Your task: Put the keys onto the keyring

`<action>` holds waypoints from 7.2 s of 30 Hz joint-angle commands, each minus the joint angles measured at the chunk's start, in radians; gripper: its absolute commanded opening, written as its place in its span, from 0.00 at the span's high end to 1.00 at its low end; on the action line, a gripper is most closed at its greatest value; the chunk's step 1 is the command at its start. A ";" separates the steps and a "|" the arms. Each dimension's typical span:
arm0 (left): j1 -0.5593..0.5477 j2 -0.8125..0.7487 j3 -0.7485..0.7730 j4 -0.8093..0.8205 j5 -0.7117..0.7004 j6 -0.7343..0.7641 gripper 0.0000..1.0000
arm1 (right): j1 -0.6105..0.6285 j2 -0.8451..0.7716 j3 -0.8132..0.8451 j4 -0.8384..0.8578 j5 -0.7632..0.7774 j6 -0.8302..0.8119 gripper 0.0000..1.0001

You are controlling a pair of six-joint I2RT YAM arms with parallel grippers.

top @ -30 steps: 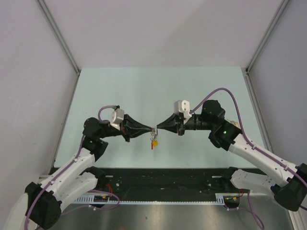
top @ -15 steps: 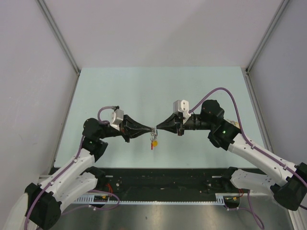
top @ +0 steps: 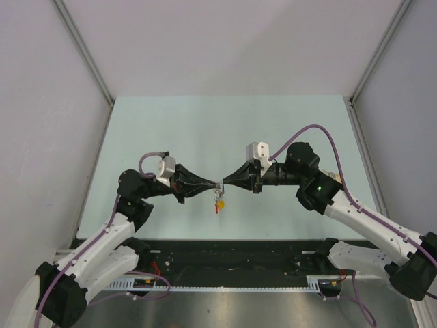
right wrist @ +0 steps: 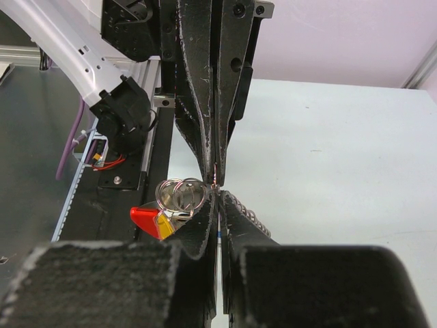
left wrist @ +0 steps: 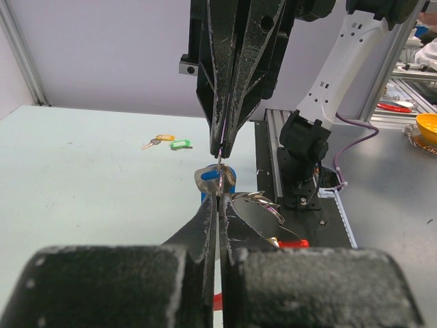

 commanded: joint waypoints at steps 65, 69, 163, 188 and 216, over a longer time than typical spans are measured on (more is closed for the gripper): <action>-0.003 -0.033 -0.015 0.087 -0.031 0.014 1.00 | 0.005 -0.005 0.004 0.041 0.001 0.036 1.00; -0.003 -0.030 -0.016 0.088 -0.031 0.014 1.00 | 0.004 -0.005 0.004 0.046 -0.004 0.039 1.00; -0.012 -0.045 -0.024 0.093 -0.025 0.029 1.00 | 0.008 0.006 0.005 0.064 0.015 0.096 1.00; -0.015 -0.042 -0.020 0.099 -0.026 0.023 1.00 | 0.033 0.020 0.005 0.081 0.019 0.093 1.00; -0.002 -0.298 0.092 -0.600 -0.529 0.356 1.00 | -0.038 0.159 -0.068 -0.121 0.444 0.082 1.00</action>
